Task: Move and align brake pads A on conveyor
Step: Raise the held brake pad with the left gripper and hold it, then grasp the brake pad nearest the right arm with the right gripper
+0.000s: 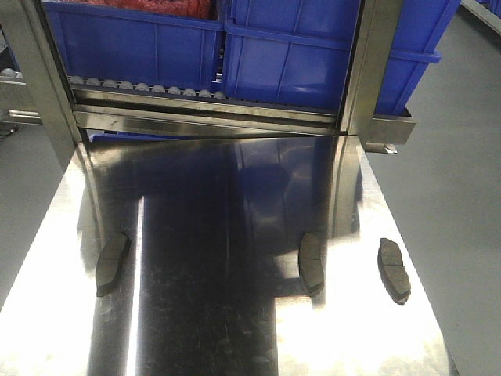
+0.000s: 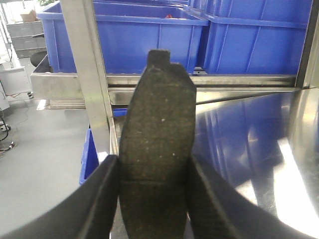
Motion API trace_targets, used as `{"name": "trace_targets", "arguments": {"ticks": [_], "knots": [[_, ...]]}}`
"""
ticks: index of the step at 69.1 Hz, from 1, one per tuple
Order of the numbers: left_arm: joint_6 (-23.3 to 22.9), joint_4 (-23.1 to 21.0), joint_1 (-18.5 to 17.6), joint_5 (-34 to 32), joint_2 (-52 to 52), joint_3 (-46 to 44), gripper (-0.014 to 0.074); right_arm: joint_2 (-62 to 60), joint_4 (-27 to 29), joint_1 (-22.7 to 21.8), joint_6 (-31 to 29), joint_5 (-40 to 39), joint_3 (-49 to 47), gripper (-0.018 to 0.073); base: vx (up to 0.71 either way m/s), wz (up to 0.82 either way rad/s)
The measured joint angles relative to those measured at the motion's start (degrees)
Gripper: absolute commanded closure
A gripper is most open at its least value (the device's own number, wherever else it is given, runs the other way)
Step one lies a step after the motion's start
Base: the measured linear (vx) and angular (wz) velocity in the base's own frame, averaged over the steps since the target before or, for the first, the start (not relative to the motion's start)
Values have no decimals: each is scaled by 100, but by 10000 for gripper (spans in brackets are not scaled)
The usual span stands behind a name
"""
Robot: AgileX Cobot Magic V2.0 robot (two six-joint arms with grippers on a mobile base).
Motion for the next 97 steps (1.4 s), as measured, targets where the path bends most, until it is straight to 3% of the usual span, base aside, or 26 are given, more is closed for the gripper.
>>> {"name": "trace_targets", "arguments": {"ticks": [11, 29, 51, 70, 84, 90, 97], "knots": [[0, 0, 0, 0, 0, 0, 555, 0, -349, 0, -320, 0, 0, 562, 0, 0], [0, 0, 0, -2, 0, 0, 555, 0, -389, 0, -385, 0, 0, 562, 0, 0], [0, 0, 0, -2, 0, 0, 555, 32, -125, 0, -26, 140, -147, 561, 0, 0], [0, 0, 0, -2, 0, 0, 555, 2040, 0, 0, 60, 1430, -2300, 559, 0, 0], [0, 0, 0, -2, 0, 0, 555, 3730, 0, 0, 60, 1909, -3374, 551, 0, 0], [0, 0, 0, -2, 0, 0, 555, 4199, 0, 0, 27, 1871, -3471, 511, 0, 0], [0, 0, 0, -2, 0, 0, 555, 4518, 0, 0, 10, 1748, -3472, 386, 0, 0]]}}
